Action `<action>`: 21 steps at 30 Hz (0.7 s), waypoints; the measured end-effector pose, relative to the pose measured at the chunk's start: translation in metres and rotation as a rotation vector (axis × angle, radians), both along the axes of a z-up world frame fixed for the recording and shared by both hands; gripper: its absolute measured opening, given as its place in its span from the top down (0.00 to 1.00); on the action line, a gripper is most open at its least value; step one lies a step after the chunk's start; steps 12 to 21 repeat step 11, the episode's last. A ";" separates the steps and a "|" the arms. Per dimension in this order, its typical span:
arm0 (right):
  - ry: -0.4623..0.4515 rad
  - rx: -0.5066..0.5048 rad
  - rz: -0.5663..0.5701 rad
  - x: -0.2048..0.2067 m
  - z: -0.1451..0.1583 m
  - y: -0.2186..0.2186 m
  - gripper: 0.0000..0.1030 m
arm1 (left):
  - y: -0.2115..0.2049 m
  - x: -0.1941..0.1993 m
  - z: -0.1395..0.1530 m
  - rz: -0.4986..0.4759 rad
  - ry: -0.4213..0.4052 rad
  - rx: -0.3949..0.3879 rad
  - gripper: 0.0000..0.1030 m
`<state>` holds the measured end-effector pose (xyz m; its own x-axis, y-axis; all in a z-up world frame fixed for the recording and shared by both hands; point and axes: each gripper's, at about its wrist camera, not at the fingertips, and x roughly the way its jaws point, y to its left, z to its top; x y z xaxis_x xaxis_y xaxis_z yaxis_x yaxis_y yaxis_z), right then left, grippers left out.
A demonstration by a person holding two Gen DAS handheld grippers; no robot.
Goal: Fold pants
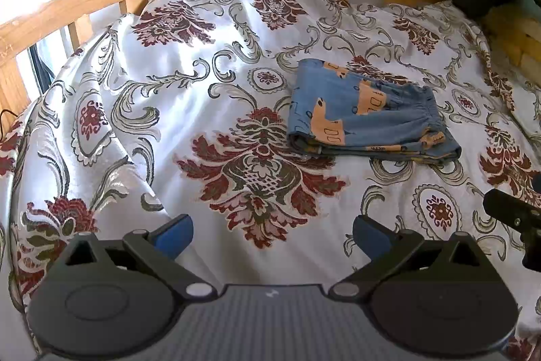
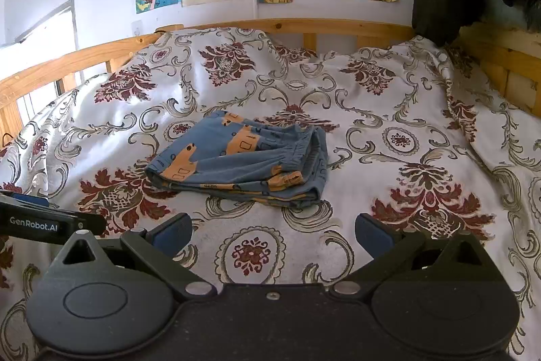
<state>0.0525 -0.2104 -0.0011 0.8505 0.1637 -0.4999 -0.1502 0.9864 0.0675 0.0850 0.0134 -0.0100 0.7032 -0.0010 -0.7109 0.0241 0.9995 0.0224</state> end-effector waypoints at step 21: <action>0.007 -0.001 -0.001 -0.001 -0.006 -0.001 0.01 | 0.000 0.000 -0.001 -0.011 0.005 0.001 0.00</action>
